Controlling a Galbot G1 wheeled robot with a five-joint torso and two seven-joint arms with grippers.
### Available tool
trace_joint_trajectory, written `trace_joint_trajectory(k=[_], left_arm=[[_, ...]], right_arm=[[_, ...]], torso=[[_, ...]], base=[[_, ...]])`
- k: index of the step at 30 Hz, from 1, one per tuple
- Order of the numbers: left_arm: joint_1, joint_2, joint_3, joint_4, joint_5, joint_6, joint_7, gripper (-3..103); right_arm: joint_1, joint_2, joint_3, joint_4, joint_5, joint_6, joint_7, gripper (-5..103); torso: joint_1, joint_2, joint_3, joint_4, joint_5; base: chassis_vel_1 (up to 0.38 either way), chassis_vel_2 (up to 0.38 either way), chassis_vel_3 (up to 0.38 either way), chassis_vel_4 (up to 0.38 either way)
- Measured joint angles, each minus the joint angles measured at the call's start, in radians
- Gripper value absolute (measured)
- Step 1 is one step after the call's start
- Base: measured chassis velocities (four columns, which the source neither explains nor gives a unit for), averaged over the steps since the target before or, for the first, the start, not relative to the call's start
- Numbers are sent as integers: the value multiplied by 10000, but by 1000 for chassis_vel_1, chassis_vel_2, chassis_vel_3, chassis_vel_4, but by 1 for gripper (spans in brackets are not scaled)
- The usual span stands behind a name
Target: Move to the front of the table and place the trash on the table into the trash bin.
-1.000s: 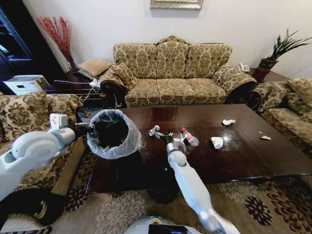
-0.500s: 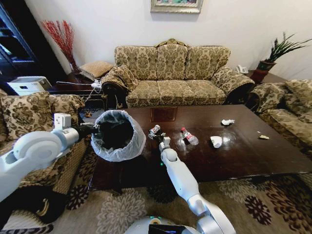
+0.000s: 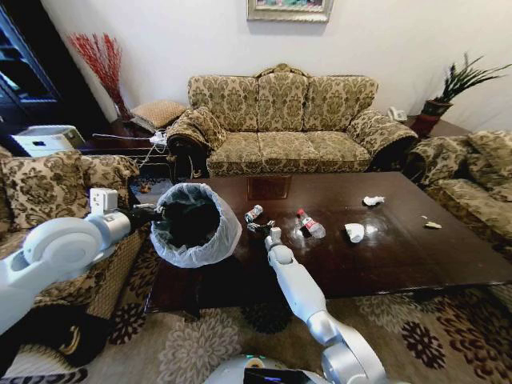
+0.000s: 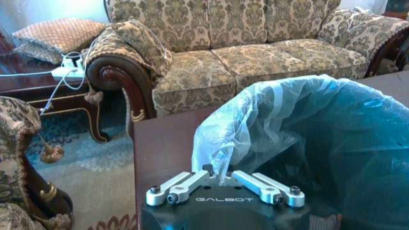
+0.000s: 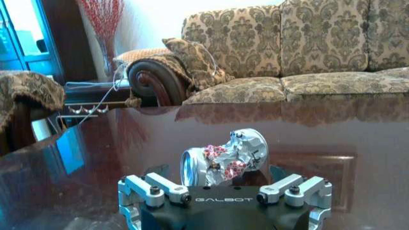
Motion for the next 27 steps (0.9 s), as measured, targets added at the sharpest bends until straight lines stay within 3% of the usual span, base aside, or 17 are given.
trace_joint_trajectory(k=[5,11,16,19,22,24,26,27], left_arm=[[32,26,-2,-77,-41,0,-4,0],[20,72,15,-184,-111,-2,-2,0],[2,52,21,-174,-120,-25,58,0],[9,-83,53,-193,-96,-43,99,0],[21,-122,53,-210,-88,-44,135,0],[22,-144,53,-168,-73,-44,202,0],[22,-144,53,-141,-58,-45,221,0],[21,-145,60,-126,-42,-46,239,0]], right_arm=[[171,-3,-103,-312,-338,23,-172,101],[410,-5,-260,-758,-557,142,-383,92],[492,-5,-420,-933,-606,298,-535,91],[635,-7,-458,-1204,-790,462,-611,78],[748,-6,-405,-1381,-876,548,-630,73],[866,-7,-263,-1572,-978,637,-647,62],[891,-8,-231,-1604,-980,651,-656,62],[907,-7,-209,-1627,-993,656,-671,51]], torso=[[2,0,1,0,3],[1,0,0,0,3],[2,0,1,-1,3],[1,0,0,0,-2],[1,0,0,1,-1],[1,0,0,-1,-1],[1,0,0,-1,-1],[2,0,1,-1,0]], base=[[0,0,0,0],[0,0,0,0],[0,0,0,0],[0,0,0,0],[0,0,0,0],[0,0,0,0],[0,0,0,0],[0,0,0,0]])
